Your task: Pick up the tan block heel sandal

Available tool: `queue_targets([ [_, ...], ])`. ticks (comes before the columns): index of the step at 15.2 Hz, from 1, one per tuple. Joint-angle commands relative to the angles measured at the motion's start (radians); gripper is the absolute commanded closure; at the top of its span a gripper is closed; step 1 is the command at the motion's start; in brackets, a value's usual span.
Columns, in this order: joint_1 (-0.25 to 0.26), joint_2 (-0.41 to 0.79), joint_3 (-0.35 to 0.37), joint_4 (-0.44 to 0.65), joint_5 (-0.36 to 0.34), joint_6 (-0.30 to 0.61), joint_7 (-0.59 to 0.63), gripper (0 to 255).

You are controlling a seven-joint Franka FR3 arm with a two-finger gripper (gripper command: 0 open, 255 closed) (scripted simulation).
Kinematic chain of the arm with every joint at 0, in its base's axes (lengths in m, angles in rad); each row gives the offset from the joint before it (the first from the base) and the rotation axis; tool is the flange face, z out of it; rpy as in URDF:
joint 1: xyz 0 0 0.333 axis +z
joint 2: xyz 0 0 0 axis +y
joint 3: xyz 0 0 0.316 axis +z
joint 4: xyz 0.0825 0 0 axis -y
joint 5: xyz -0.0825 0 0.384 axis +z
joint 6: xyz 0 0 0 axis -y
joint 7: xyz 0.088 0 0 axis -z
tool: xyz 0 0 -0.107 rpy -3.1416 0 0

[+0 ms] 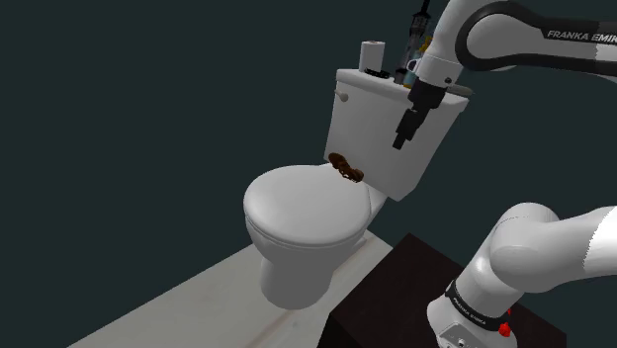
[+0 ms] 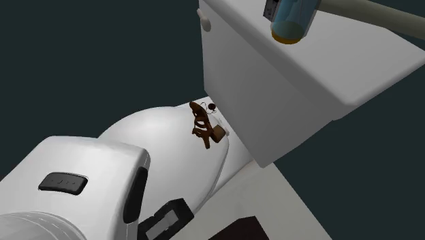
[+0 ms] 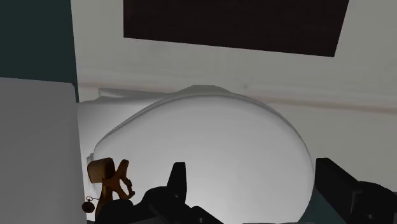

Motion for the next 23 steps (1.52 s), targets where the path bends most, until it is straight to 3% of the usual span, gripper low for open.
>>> queue_targets([
  [1,0.0,0.0,0.0,0.0,0.0,0.0,0.0,0],
  [12,-0.039,0.329,-0.1,0.013,-0.056,0.346,-0.086,0],
  [23,-0.057,0.733,-0.188,0.191,-0.017,0.6,-0.193,0],
])
